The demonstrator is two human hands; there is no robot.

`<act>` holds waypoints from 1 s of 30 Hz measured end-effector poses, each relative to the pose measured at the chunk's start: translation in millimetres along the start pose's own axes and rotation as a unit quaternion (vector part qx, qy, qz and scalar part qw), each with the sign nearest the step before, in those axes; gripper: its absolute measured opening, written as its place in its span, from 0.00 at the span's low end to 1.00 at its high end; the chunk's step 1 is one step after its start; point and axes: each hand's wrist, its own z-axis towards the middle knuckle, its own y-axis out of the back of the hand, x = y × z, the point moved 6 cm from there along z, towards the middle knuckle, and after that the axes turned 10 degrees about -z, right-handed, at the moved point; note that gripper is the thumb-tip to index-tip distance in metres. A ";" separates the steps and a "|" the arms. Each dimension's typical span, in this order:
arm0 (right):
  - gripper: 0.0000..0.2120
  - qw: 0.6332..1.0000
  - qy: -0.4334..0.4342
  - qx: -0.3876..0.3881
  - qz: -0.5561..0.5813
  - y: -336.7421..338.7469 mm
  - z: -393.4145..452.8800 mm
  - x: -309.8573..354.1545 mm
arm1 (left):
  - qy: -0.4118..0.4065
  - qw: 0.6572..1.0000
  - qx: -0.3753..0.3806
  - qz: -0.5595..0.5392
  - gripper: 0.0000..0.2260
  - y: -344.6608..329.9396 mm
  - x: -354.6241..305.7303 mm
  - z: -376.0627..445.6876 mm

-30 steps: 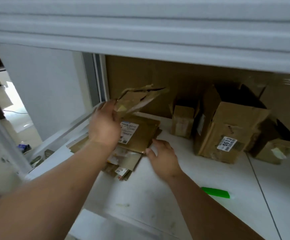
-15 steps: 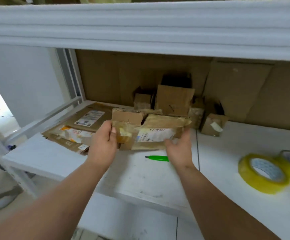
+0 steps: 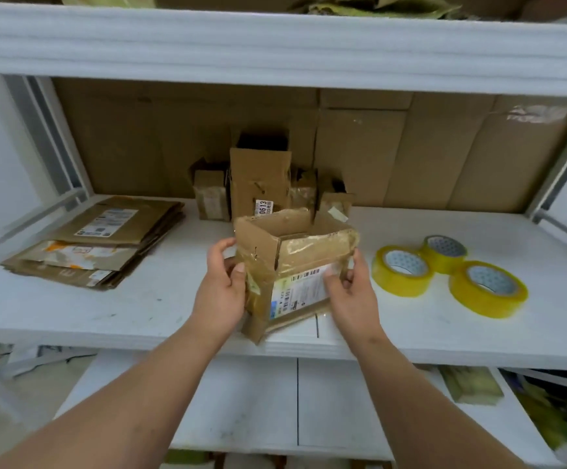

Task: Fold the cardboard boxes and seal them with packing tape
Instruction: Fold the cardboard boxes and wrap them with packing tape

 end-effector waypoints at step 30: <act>0.11 0.976 0.076 0.197 -0.054 82.0 54.5 -18.4 | 0.069 0.995 -0.015 -0.076 0.23 -95.5 -55.1 -16.8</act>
